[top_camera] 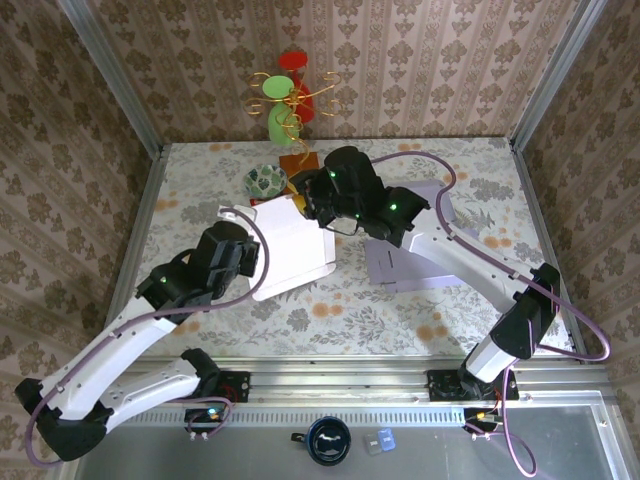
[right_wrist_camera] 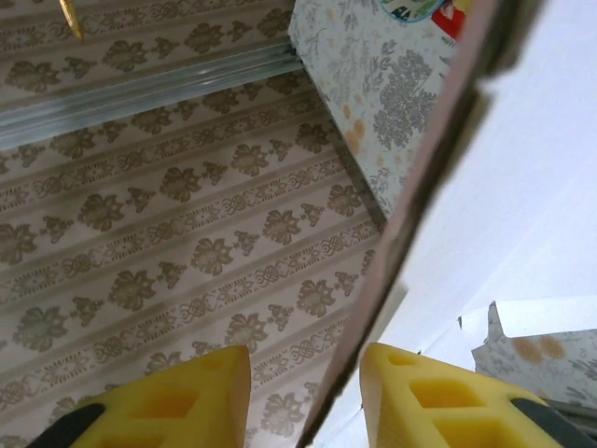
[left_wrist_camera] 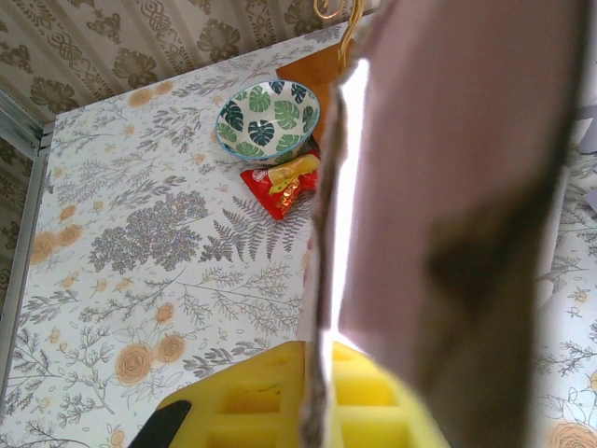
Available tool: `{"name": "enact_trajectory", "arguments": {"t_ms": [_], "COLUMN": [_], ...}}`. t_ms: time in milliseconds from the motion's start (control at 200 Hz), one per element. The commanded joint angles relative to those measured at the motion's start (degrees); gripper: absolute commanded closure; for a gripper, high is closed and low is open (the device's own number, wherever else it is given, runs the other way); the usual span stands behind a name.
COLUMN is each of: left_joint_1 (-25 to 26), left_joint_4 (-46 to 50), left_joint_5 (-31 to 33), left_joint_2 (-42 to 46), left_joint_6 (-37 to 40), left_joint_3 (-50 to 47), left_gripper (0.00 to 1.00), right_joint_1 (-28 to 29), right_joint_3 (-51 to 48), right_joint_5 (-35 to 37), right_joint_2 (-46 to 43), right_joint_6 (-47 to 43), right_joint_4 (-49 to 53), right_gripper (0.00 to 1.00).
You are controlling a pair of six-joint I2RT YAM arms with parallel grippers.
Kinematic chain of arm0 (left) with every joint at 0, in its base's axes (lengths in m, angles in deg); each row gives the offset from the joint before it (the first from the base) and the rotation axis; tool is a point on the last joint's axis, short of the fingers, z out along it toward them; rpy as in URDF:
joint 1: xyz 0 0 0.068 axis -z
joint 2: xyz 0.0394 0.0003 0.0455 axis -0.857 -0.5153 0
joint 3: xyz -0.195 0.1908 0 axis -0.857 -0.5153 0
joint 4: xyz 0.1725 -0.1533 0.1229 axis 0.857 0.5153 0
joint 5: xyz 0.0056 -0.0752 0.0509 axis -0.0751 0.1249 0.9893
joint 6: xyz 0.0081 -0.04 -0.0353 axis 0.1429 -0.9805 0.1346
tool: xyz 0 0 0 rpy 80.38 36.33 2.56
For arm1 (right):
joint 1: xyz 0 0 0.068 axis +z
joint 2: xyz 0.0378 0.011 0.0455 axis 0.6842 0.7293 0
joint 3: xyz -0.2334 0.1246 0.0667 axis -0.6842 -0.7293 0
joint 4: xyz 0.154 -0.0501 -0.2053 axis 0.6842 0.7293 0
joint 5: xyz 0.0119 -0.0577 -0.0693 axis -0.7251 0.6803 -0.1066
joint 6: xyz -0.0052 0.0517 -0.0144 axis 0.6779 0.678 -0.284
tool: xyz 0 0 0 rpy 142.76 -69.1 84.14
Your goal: Fold the paper box
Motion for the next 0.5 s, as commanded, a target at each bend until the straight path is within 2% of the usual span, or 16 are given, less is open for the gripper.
{"name": "enact_trajectory", "arguments": {"t_ms": [0,495], "left_joint_1": [0.19,-0.34], "left_joint_4": [-0.47,-2.3], "left_joint_5": [0.26,-2.01], "left_joint_2": [-0.56,-0.93], "left_joint_6": [-0.85,0.01], "left_joint_3": [-0.52,-0.96], "left_gripper": [1.0,1.0], "right_joint_1": [-0.32,-1.25], "right_joint_3": [1.78,2.35], "right_joint_5": [1.8,0.5], "right_joint_2": [0.87,2.98], "right_joint_6": [0.16,0.32], "right_joint_4": [-0.8,-1.41], "right_gripper": [0.7,0.86]}}
